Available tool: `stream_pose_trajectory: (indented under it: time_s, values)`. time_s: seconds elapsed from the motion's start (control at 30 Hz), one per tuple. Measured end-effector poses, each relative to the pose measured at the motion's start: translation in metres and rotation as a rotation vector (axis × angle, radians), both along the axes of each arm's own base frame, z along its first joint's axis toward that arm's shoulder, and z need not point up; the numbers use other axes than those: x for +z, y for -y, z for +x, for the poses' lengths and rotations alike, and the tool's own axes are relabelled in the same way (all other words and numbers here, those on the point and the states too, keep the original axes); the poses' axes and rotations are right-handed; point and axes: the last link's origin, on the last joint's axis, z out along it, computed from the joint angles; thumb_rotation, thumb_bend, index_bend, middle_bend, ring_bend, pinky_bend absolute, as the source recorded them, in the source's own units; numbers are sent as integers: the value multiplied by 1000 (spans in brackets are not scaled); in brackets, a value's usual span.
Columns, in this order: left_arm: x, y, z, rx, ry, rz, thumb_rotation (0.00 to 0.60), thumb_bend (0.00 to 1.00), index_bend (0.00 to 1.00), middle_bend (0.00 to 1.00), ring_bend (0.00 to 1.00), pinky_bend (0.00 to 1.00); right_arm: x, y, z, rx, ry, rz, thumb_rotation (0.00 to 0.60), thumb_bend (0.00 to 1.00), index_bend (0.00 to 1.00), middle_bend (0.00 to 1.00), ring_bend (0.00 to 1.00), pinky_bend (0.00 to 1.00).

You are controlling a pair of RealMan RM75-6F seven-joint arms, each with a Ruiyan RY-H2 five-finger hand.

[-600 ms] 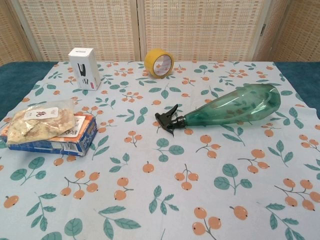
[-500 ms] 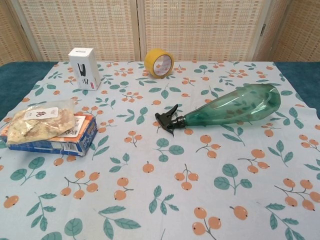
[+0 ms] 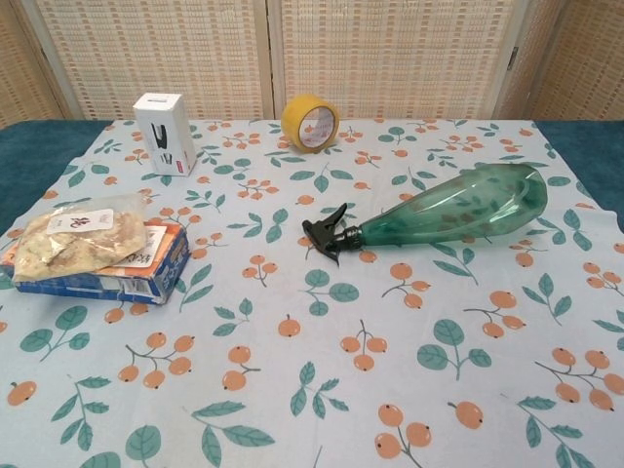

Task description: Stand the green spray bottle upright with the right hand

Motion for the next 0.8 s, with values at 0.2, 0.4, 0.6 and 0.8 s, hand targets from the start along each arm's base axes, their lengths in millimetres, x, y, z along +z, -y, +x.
stream_pose_trajectory:
  time_s: [0.2,0.4,0.6,0.8]
  values:
    - [0,3,1,-10,-9,-4,600,296,0,0,0,42,9,65,46,148,-145,72,600,0,0,0,0,0]
    - [-4,1,3,-14,-22,-25,600,297,0,0,0,42,-14,141,138,322,-356,221,600,0,0,0,0,0]
    - [-2,1,-2,5,-6,-26,600,296,0,0,0,42,-57,189,220,405,-613,332,600,0,0,0,0,0]
    - [3,2,-7,14,17,-28,600,296,0,0,0,42,-108,207,270,348,-708,426,600,0,0,0,0,0]
